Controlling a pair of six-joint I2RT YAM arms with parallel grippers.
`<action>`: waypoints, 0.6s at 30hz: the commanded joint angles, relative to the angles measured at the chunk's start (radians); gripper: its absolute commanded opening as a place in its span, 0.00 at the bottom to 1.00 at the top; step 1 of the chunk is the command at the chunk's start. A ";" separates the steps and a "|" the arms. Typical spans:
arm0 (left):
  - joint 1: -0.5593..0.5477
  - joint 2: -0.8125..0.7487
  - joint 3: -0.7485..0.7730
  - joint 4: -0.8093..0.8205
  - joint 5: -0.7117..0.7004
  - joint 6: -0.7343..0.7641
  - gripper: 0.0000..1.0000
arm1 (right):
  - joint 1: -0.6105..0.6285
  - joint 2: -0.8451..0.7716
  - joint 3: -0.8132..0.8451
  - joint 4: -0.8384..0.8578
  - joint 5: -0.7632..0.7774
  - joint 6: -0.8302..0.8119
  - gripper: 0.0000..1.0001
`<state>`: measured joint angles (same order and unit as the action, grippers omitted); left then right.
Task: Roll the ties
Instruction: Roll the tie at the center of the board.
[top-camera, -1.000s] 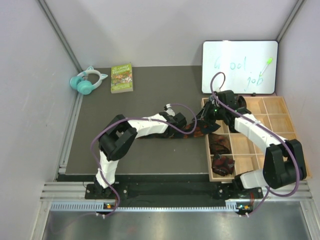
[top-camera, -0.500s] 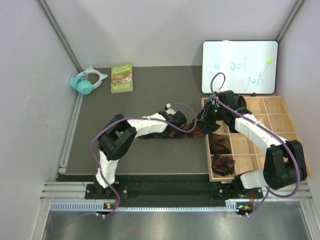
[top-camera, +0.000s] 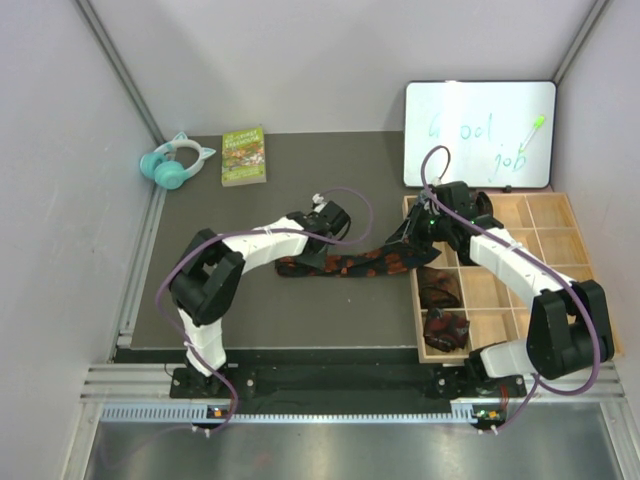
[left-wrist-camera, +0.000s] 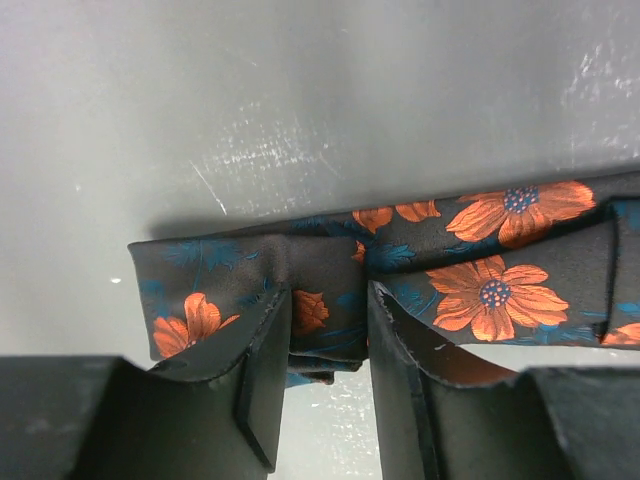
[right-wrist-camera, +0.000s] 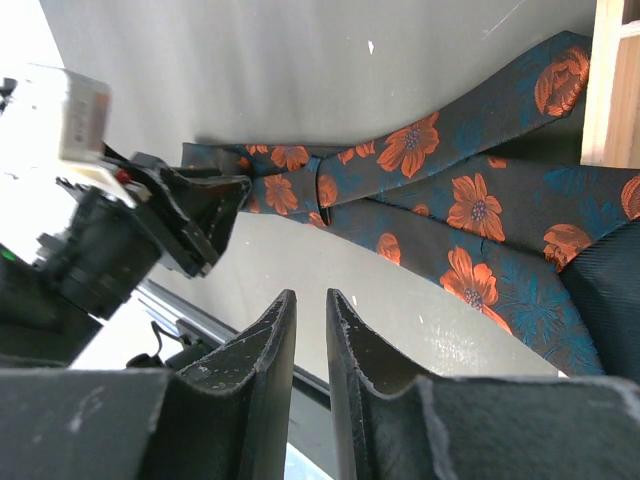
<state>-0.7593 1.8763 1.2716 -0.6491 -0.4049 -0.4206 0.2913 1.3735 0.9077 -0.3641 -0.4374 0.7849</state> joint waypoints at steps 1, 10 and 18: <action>0.029 -0.068 -0.037 0.094 0.144 -0.038 0.41 | -0.012 -0.044 0.023 0.013 0.009 -0.015 0.20; 0.048 -0.141 -0.061 0.100 0.155 -0.067 0.41 | -0.008 -0.036 0.017 0.047 -0.012 0.005 0.20; 0.067 -0.206 -0.078 0.115 0.161 -0.079 0.41 | 0.074 0.007 0.034 0.080 -0.015 0.025 0.20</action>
<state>-0.7055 1.7397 1.2110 -0.5766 -0.2550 -0.4805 0.3145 1.3750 0.9077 -0.3473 -0.4416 0.7952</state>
